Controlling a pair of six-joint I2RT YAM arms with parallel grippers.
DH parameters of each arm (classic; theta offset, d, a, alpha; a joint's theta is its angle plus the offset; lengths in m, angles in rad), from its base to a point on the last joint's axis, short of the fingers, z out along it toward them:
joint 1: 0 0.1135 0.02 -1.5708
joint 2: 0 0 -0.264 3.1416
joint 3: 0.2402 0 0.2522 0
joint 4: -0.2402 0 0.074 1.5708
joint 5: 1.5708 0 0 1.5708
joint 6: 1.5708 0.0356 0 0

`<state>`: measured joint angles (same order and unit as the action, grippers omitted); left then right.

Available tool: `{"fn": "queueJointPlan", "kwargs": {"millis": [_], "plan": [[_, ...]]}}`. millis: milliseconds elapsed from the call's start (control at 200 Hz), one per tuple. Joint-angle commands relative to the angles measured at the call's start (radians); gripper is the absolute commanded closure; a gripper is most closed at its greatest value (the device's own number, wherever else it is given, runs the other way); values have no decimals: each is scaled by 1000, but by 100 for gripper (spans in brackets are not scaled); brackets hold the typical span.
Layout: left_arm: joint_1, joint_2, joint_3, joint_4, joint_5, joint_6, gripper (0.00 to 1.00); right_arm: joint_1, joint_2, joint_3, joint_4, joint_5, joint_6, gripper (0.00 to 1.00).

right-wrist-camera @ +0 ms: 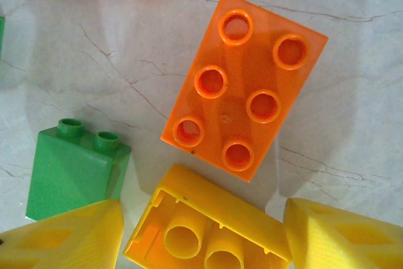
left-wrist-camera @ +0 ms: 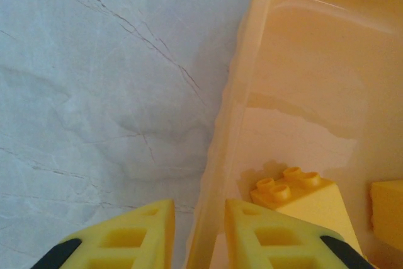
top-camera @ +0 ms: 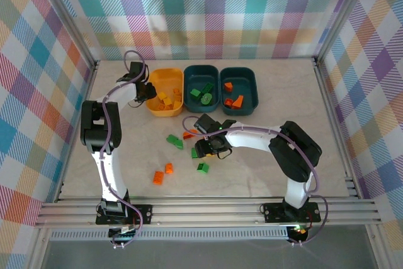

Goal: Sort the legos into containers by color

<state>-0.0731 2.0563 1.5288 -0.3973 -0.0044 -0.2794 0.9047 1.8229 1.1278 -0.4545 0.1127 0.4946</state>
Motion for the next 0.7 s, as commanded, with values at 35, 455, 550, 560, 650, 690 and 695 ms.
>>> {"fn": "queueJointPlan", "kwargs": {"millis": [35,455,550,560,650,690,695], "plan": [[10,-16,6,-20,38,-8,60,8,8,24,-3,23,16,37],[10,-323,-157,-51,-3,-191,14,34,-93,21,-32,88,0,48],[9,-424,-251,-34,2,-247,12,37,-132,29,-43,102,-12,48],[9,-434,-263,-29,3,-255,12,37,-135,30,-44,102,-14,48],[10,-531,-379,15,29,-310,12,37,-152,55,-43,119,-33,48],[10,-572,-424,25,27,-322,11,37,-149,78,-41,124,-49,48],[9,-576,-430,26,25,-323,11,36,-148,79,-41,125,-51,48]]}}
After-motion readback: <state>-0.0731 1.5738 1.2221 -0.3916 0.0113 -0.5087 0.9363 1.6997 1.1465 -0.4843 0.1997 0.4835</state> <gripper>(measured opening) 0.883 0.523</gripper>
